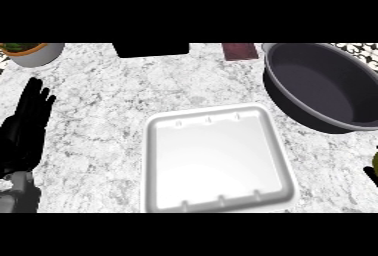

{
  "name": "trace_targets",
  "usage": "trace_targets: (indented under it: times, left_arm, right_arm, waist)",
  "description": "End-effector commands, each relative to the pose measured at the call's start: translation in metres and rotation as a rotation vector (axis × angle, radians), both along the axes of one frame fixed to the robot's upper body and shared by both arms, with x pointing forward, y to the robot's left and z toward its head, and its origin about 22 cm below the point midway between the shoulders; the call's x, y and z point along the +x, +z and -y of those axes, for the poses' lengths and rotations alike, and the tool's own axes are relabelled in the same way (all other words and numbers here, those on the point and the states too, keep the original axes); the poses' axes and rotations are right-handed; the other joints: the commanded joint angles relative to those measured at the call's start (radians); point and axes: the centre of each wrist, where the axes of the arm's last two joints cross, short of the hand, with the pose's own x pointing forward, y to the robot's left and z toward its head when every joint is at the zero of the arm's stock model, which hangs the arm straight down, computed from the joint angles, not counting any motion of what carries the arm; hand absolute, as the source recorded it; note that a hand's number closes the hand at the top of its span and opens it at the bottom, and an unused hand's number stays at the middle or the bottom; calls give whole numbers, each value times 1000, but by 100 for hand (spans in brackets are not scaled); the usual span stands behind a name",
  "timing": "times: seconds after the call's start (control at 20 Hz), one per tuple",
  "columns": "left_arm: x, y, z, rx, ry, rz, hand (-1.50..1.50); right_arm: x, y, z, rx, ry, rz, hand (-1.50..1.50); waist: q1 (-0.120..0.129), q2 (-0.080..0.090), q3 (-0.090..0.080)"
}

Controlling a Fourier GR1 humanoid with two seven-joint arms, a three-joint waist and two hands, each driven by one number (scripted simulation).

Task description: Pick the pear from the tray and place it in the pot

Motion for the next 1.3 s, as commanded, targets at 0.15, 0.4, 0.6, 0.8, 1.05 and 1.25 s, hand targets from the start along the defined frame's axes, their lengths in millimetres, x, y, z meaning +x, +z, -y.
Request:
trace_targets:
  times: [0.15, 0.4, 0.6, 0.8, 1.05, 1.25]
  left_arm:
    - [18, 4, 15, -13, -88, 23, 0]
    - [31, 4, 22, -16, -93, 20, 0]
    - [23, 13, 42, -26, -102, 9, 0]
    - [26, 6, 28, -17, -123, 37, 0]
    - [33, 19, 29, 5, -132, 16, 0]
    - [21, 13, 29, -19, -133, 18, 0]
  right_arm:
    - [-26, 36, 29, 61, -131, -31, 150]
    - [25, 22, 53, 112, -173, -85, 150]
    - [44, -1, 40, 203, -158, -93, 150]
    - [52, 13, 37, -154, -395, 166, 150]
    - [90, -32, 39, -229, -413, 144, 150]
    - [113, -57, 42, -231, -389, 112, 150]
  waist:
    - [74, 16, 3]
    - [95, 22, 3]
    - [95, 19, 3]
    - [125, 30, 4]
    - [124, 28, 5]
    - [118, 25, 4]
